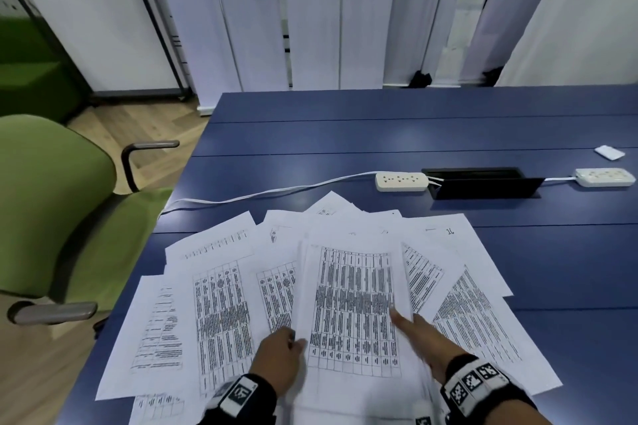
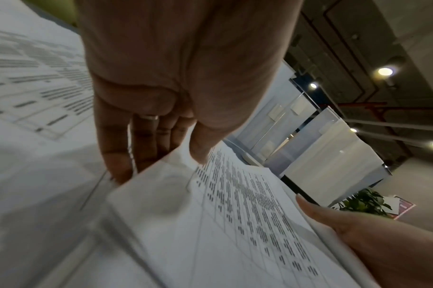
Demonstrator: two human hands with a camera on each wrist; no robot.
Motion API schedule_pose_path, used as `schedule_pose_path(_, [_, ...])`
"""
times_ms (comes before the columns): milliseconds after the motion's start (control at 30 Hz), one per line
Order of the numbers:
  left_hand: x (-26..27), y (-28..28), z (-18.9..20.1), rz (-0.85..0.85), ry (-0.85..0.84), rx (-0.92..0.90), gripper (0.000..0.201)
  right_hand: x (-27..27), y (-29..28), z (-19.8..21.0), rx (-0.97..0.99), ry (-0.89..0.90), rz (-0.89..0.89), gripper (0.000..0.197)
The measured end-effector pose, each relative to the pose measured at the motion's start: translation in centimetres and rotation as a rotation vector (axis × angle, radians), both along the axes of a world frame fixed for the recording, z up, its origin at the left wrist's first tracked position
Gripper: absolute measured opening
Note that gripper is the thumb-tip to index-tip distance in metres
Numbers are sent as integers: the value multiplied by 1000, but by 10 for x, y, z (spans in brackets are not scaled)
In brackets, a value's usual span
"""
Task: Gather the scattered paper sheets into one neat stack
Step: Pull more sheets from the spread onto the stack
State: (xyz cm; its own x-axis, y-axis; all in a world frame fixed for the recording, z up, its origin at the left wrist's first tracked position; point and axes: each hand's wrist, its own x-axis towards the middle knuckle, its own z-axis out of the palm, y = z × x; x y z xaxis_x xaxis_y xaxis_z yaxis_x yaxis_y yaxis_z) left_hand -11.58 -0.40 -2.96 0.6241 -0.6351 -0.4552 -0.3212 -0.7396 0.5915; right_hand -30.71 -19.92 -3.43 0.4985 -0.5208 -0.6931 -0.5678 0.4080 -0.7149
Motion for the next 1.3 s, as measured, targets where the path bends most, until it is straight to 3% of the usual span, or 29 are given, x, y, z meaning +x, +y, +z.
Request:
schedule_pose_path(67, [-1,-4,1,-23,-37,17,25,2,4,3,-9,22,35,123])
schedule_pose_path(167, [8,-2,2,45,-86,0,18,-5,-1,9,-54,22,-35,93])
schedule_pose_path(267, [7,1,-3,-1,-79,-9,32,-11,-7,8,-124,30,-155,68])
schedule_pose_path(433, [1,-7,-9,-114,23,1,35,-2,2,-4,-123,-21,-135,68])
schedule_pose_path(533, [10,-2,-13,-40,168,-57,38,2,1,-4,-207,-59,-134,54])
schedule_pose_path(600, [15,4,-14,76,258,-109,49,5,-1,2,-288,-73,-121,45])
schedule_pose_path(700, [23,6,-15,187,245,-230,94,8,-7,28,-358,-154,-107,34])
schedule_pose_path(733, [27,6,-9,206,255,-272,100,9,-9,40,-360,-204,-118,31])
schedule_pose_path(833, [36,-3,21,221,359,-450,87,8,-14,75,-312,-370,-165,29])
schedule_pose_path(1000, [36,-32,102,276,424,-833,29,22,-15,113,-265,-547,-208,31])
schedule_pose_path(1167, [51,-39,128,285,401,-1001,21,36,-14,143,-392,-598,-231,6])
schedule_pose_path(1300, [53,-36,119,234,392,-1038,35,37,-10,145,-460,-640,-243,20])
